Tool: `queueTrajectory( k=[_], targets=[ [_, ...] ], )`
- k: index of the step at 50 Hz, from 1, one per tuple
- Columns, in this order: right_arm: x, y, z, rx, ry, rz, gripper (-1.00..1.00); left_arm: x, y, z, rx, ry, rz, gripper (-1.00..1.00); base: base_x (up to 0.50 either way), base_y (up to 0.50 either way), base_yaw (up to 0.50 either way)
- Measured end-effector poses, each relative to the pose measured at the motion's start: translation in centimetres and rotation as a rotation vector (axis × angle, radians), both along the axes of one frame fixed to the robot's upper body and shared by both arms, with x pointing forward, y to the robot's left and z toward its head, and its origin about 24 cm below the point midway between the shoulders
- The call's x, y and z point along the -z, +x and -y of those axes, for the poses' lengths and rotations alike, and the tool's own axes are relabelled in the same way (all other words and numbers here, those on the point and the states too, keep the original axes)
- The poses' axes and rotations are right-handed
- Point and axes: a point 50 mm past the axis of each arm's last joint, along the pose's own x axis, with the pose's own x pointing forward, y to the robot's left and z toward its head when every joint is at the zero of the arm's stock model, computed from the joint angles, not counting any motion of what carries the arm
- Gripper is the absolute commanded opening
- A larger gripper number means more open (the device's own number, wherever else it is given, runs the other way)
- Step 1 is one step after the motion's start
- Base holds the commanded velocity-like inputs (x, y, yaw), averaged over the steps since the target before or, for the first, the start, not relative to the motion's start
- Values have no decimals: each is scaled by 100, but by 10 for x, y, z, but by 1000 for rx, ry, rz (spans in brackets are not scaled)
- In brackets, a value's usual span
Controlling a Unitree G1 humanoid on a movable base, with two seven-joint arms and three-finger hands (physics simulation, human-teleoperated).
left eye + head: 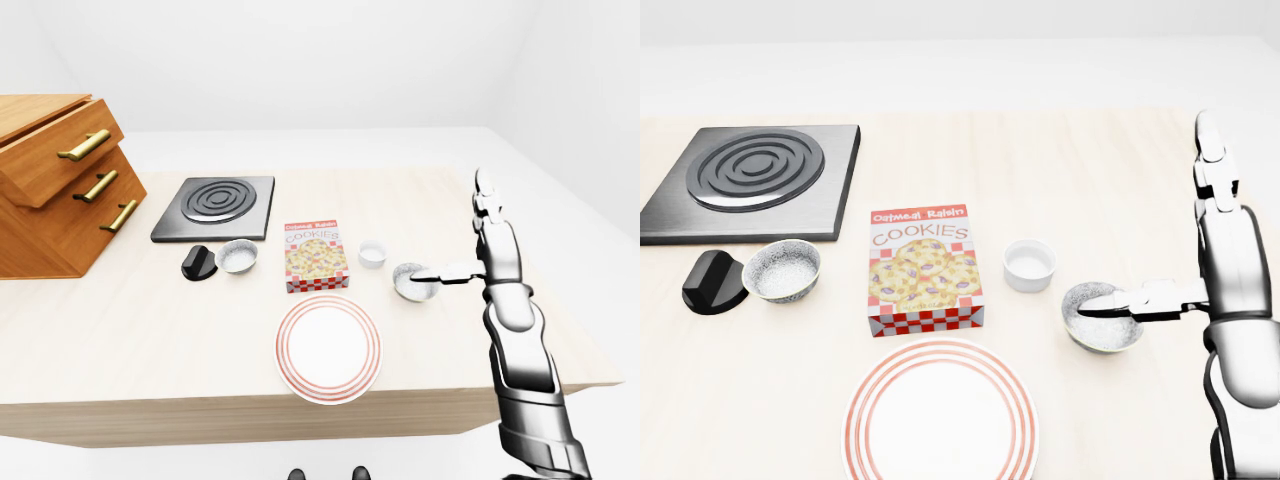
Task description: Pick the akita bowl next to the plate and place it on the plate.
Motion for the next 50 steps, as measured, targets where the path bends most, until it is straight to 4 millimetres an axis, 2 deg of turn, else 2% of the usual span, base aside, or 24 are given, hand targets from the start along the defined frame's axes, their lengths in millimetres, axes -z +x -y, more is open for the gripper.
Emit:
queueTrajectory(
  k=[6,10,22,27,50],
  targets=[
    [-26,-3,9,47,-229,161,100,3,0,0,4,-11,-2,100,0,0,0],
    [-37,-5,17,126,-367,195,100,3,1,0,6,-14,0,100,0,0,0],
    [-49,-15,27,263,-637,208,100,6,1,0,11,-26,0,100,0,0,0],
    [-47,-20,27,282,-704,189,100,8,2,-1,13,-35,-1,100,0,0,0],
    [-10,-60,16,486,-1009,172,100,13,3,0,22,-57,1,100,0,0,0]
  ],
)
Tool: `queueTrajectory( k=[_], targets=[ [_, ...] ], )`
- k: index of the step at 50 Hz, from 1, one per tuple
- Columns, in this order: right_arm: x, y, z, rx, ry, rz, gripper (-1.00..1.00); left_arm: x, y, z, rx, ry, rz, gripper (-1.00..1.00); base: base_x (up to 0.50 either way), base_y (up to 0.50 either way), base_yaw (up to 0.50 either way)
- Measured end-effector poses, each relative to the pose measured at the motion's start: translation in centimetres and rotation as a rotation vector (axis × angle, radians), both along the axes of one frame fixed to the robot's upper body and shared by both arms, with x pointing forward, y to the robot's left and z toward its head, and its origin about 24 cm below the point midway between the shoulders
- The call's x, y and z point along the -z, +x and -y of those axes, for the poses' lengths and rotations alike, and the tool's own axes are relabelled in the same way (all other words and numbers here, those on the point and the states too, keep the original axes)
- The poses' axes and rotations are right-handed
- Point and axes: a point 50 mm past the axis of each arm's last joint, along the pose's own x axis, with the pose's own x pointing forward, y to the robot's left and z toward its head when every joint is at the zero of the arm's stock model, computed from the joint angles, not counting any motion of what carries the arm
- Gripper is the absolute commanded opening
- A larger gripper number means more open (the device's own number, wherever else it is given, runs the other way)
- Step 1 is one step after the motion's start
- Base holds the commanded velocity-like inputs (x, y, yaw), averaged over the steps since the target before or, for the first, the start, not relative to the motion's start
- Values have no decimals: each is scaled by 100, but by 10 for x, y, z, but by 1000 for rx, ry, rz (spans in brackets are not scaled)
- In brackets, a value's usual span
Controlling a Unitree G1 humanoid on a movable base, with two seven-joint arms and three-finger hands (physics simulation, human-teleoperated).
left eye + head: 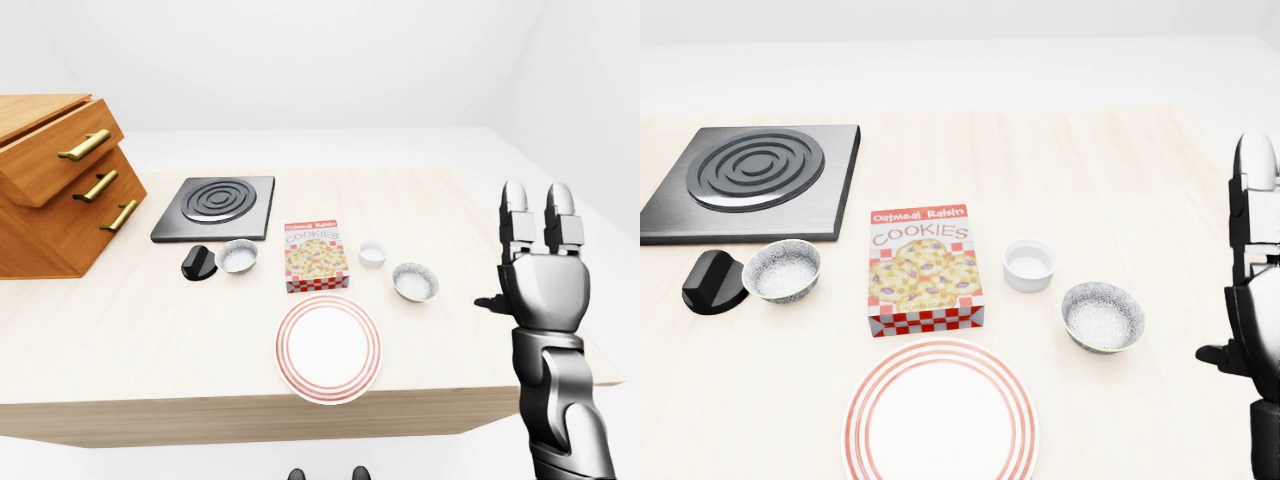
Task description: Pick the akita bowl next to the plate and place it on the plate.
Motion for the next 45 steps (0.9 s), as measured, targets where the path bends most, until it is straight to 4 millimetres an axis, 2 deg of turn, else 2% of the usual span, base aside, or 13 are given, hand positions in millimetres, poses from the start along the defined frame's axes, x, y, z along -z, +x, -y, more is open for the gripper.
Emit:
queueTrajectory(
  k=[16,35,45],
  targets=[
    [18,-10,-15,28,-160,25,100,3,0,0,3,-11,-2,100,0,0,0],
    [33,-4,-44,-61,-299,106,100,3,1,0,5,-14,-1,100,0,0,0],
    [44,-3,-55,-104,-318,64,100,4,0,0,3,-17,3,100,0,0,0]
  ],
)
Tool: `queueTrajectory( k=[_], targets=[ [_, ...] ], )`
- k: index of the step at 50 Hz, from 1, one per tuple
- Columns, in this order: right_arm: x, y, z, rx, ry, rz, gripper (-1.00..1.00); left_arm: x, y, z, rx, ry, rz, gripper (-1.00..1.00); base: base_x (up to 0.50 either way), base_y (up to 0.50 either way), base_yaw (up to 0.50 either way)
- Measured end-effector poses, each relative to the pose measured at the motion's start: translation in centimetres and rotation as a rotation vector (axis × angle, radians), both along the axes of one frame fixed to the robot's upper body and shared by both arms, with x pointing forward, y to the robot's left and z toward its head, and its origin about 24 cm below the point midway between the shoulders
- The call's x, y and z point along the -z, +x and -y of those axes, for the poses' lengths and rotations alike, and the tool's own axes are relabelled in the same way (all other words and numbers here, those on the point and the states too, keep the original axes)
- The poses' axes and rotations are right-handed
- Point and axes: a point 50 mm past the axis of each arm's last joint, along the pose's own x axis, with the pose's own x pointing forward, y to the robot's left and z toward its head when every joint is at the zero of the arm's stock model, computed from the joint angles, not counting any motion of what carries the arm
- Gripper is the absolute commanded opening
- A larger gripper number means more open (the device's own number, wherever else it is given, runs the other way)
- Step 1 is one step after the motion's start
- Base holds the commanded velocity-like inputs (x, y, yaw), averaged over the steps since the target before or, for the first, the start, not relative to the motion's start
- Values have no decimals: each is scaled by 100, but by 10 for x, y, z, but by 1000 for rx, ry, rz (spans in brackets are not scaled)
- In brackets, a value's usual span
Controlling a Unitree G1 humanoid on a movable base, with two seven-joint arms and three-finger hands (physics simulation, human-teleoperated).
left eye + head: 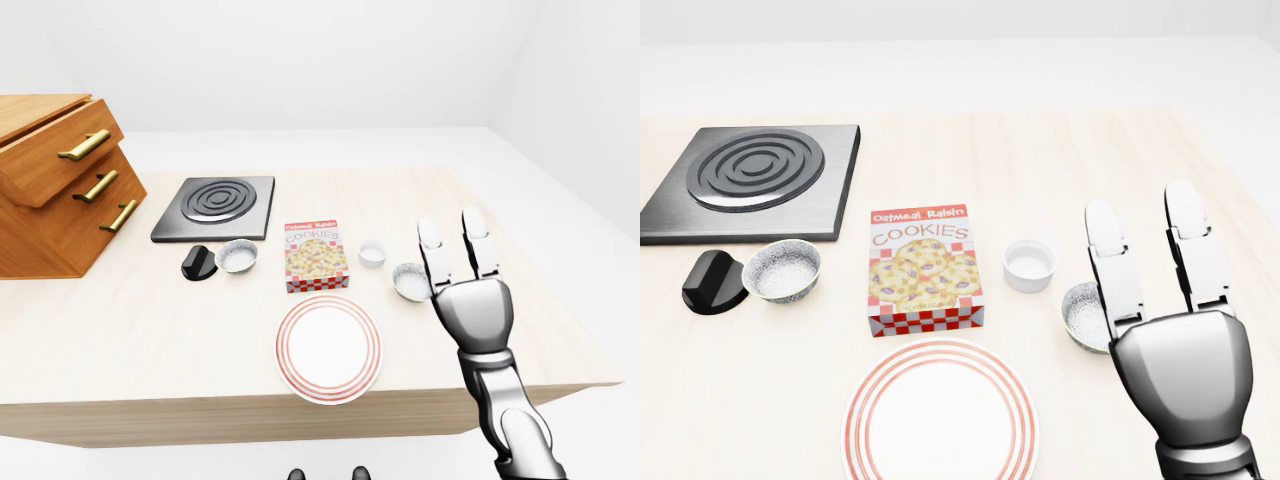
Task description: Pick the akita bowl next to the plate and place it on the plate.
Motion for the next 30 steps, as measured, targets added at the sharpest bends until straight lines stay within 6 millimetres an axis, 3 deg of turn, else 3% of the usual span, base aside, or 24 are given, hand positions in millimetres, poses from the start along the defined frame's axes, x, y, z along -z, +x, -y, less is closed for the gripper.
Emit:
queueTrajectory(
  k=[30],
  targets=[
    [37,6,-4,-27,85,-166,100,5,0,-1,4,-24,-3,100,0,0,0]
  ],
)
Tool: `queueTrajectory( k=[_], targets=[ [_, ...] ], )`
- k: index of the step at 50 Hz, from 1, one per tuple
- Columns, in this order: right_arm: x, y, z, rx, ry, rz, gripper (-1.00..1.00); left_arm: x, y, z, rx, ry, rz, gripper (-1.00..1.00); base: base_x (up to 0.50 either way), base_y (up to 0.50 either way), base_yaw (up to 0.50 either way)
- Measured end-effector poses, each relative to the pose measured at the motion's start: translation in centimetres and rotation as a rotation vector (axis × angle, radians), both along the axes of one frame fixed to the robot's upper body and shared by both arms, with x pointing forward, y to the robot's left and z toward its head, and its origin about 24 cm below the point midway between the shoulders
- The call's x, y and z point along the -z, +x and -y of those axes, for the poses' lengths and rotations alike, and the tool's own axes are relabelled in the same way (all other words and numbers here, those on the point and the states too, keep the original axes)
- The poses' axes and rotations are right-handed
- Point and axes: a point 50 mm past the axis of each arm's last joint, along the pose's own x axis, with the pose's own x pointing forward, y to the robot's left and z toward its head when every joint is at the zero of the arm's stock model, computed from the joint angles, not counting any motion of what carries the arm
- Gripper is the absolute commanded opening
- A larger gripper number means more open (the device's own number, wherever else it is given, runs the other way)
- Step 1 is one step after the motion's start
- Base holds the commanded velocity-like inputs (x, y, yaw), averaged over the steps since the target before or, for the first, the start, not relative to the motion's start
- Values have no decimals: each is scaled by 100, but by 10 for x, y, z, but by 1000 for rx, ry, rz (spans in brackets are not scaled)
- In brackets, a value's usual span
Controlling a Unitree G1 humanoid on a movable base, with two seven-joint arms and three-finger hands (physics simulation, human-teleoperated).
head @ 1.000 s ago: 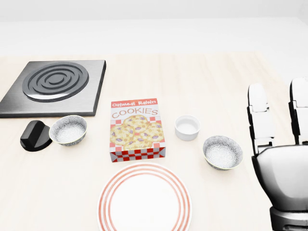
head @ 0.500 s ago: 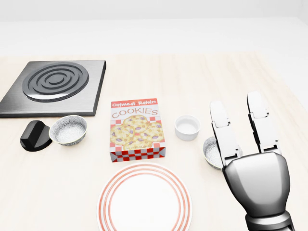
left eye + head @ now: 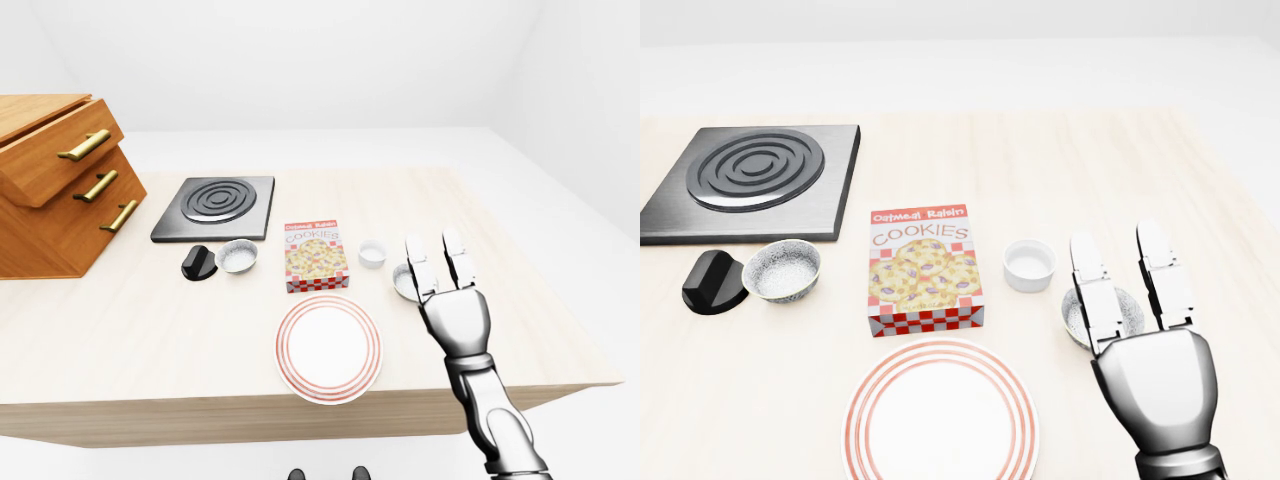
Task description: Pick the akita bowl next to the plate and place it on the plate.
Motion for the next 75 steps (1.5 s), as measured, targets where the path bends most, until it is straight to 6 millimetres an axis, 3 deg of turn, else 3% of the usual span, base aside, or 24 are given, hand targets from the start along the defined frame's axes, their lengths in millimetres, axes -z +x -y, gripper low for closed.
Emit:
queueTrajectory(
  k=[36,75],
  targets=[
    [59,41,19,38,-46,-298,100,4,5,3,13,-10,-6,100,0,0,0],
    [41,76,26,52,-80,-272,100,7,16,6,38,-21,-7,100,0,0,0]
  ],
)
